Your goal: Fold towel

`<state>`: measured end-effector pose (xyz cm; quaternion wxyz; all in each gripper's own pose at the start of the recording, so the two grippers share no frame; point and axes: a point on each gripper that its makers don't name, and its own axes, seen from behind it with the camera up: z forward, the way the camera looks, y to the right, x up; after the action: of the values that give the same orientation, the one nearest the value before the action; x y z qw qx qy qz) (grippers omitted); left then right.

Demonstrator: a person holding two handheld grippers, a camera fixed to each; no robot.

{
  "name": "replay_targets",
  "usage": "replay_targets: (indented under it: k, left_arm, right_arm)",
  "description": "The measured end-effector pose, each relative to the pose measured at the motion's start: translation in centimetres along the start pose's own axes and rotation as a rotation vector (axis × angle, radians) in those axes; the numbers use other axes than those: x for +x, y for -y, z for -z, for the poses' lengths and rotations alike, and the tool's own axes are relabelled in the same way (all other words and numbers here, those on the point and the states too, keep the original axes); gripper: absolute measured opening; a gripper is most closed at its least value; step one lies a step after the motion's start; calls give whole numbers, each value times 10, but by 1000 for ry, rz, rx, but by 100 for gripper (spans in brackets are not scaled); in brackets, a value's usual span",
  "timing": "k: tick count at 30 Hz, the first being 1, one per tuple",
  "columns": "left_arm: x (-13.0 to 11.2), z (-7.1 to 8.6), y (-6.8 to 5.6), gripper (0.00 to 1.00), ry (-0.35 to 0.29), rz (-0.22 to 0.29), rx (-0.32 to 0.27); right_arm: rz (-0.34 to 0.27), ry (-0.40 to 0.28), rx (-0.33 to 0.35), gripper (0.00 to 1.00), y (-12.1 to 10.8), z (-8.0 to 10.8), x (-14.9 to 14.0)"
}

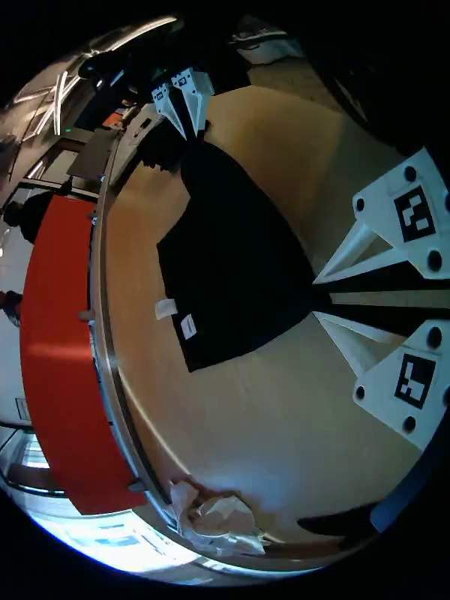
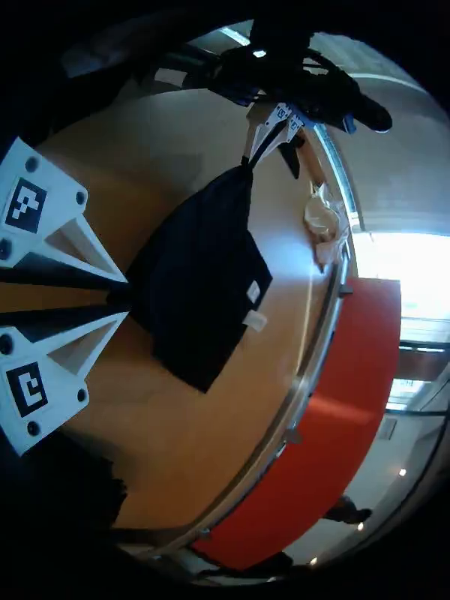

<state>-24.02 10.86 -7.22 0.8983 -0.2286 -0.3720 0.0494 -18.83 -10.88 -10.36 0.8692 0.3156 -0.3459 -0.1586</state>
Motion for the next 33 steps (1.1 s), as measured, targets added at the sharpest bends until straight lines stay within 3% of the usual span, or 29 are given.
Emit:
replay_targets:
  k: [14,33]
  left_arm:
    - [25,46,-12,9,-29,53,-20]
    - [32,73,-20,9,-10,34,-42]
  right_arm:
    - [-8,-20,-2,13,6,40,27]
    - [9,-5,28,13,18,67,36]
